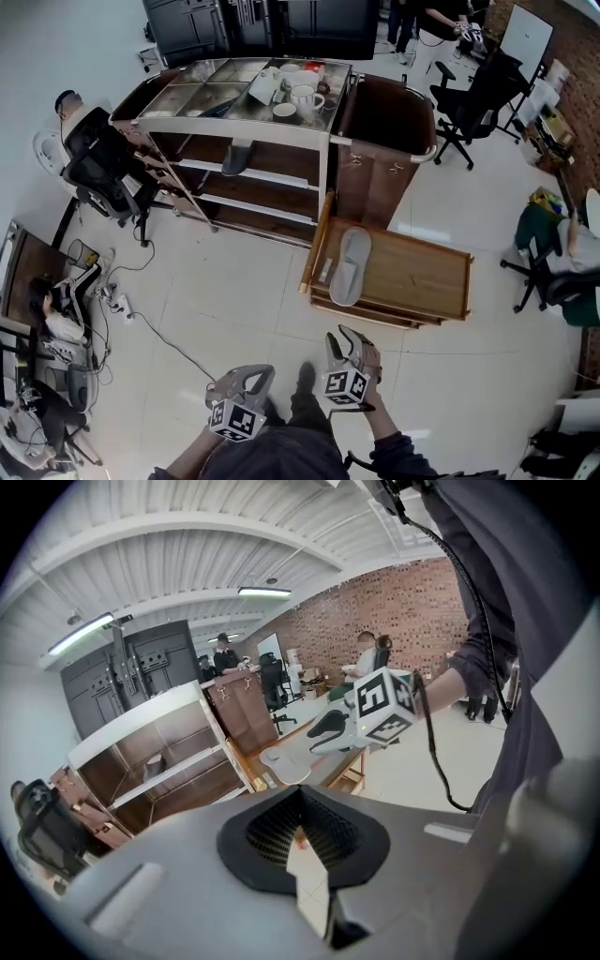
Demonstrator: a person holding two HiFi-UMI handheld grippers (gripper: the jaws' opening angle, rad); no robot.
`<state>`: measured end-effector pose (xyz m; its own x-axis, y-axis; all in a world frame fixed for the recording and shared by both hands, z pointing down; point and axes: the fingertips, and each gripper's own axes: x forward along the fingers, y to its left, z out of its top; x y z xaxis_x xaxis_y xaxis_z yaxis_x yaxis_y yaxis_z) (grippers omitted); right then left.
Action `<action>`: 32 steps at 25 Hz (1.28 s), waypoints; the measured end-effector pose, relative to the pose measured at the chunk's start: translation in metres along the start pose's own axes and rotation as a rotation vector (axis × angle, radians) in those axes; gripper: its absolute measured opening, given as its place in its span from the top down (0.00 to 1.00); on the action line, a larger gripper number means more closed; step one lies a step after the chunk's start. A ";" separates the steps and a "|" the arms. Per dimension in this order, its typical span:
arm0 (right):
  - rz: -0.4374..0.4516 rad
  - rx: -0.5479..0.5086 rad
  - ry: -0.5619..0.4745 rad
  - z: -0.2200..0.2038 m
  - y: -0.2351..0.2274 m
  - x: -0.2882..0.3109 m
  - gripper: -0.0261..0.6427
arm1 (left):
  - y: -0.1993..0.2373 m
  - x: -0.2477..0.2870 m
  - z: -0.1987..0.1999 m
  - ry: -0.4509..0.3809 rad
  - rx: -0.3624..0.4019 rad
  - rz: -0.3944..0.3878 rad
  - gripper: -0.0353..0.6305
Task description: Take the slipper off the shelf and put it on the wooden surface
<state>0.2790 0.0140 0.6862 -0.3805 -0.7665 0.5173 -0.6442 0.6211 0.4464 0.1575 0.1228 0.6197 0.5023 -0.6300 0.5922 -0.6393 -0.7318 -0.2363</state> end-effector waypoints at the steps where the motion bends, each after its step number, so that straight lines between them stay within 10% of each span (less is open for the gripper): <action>1: -0.014 0.005 -0.017 0.013 0.003 -0.020 0.76 | -0.005 -0.001 0.002 -0.012 0.013 -0.010 0.93; 13: -0.370 -0.044 -0.015 0.054 0.055 -0.231 0.96 | -0.078 -0.096 -0.020 -0.167 0.178 -0.073 0.93; 32: -0.355 -0.082 -0.018 0.086 0.163 -0.317 0.96 | -0.115 -0.200 -0.070 -0.202 0.181 -0.030 0.93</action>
<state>0.2369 0.3439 0.5324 -0.1549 -0.9390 0.3070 -0.6833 0.3263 0.6532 0.0901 0.3515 0.5821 0.6371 -0.6330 0.4399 -0.5169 -0.7742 -0.3654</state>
